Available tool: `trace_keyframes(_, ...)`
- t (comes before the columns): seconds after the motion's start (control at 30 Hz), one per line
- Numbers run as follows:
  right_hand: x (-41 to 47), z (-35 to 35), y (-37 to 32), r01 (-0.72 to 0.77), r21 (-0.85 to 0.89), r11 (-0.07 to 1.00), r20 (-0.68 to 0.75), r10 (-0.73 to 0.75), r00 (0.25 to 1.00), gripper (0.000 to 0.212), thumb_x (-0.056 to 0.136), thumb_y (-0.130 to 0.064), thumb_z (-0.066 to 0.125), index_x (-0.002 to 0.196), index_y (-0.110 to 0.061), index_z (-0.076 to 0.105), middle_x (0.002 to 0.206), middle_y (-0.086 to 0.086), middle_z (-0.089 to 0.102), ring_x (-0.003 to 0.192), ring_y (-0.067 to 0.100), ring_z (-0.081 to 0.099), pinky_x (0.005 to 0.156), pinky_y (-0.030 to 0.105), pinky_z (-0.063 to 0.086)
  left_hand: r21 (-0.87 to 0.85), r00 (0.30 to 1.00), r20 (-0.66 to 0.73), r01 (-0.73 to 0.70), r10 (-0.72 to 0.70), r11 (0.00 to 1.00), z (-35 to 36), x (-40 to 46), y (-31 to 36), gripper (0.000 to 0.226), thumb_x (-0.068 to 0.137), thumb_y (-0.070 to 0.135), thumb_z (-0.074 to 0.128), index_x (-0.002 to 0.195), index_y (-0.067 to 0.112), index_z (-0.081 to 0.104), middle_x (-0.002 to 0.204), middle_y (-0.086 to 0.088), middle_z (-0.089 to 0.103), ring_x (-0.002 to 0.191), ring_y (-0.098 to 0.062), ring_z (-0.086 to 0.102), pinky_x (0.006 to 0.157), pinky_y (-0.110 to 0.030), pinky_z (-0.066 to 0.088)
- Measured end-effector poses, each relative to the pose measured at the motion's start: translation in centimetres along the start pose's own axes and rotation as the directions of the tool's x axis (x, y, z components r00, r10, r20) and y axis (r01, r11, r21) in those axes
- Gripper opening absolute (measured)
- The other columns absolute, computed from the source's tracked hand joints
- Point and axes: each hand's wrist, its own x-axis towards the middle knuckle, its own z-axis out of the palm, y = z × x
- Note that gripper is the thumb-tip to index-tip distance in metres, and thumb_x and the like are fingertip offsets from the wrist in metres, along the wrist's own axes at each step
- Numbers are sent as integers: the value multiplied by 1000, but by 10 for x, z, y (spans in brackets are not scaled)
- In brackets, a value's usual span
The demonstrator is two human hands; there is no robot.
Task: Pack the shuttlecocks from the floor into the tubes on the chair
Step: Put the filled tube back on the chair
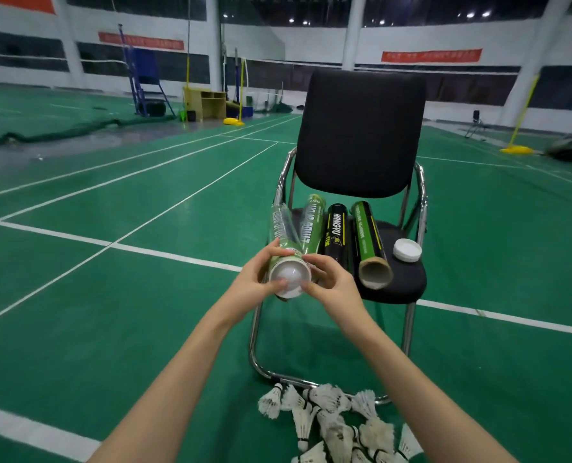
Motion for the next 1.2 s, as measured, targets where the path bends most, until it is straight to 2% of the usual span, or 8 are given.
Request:
trace_keyframes(0.13,3,-21,2,5,-242,970,-33,-13,999,40,77,-4,69,112,-20,58,111,-9,59,99,-3,55,87,12,41,-132,995,-9,100,-103,986,-7,12,-13,38,69,3,59,93,31,68,149,8,34,130,-20,44,102,-43,44)
trace_keyframes(0.2,5,-36,10,-19,-436,900,-109,-33,993,42,76,-5,68,114,-19,58,113,-8,54,108,6,49,96,20,37,-183,989,-13,143,-148,973,-9,17,-24,38,65,-1,54,85,27,69,144,9,38,132,-22,42,104,-45,41)
trace_keyframes(0.3,10,-50,25,-82,-542,837,-196,-31,980,45,74,-3,69,116,-14,57,119,2,55,117,19,47,102,30,35,-166,983,-31,174,-182,971,-10,21,-41,40,61,-5,50,81,24,70,139,14,42,133,-23,39,105,-45,39)
trace_keyframes(0.47,18,-57,47,-197,-578,792,-279,35,960,45,82,-6,64,125,-11,51,129,7,50,120,22,43,102,30,32,-49,975,-61,210,-213,977,-1,29,-56,46,73,-22,43,88,15,66,143,11,37,136,-23,32,110,-49,32)
trace_keyframes(0.6,19,-61,55,-218,-597,772,-326,15,945,39,85,3,54,122,-10,54,127,9,50,120,24,42,101,28,29,117,971,-154,202,-183,972,6,39,-55,45,80,-16,47,91,24,67,136,1,36,129,-17,32,110,-38,29)
trace_keyframes(0.77,16,-64,58,-217,-554,804,-341,19,940,48,85,13,42,123,-12,54,131,8,46,121,19,43,97,14,23,215,949,-278,216,-152,952,14,49,-57,46,87,-2,53,122,27,56,123,-5,37,109,-15,42,93,-24,37)
trace_keyframes(1.0,14,-70,54,-235,-492,839,-363,47,930,57,81,19,33,118,-15,60,129,9,47,116,18,46,100,19,29,288,893,-427,283,-141,915,23,55,-54,34,89,6,55,121,17,55,117,-11,45,93,-16,48,81,-24,38)
trace_keyframes(1.2,8,-66,41,-219,-371,902,-414,51,909,54,84,15,36,120,-18,59,119,1,46,110,16,48,105,31,36,385,905,-407,293,-124,875,35,45,-47,44,87,0,53,127,19,52,124,-6,42,90,-10,45,75,-11,32)
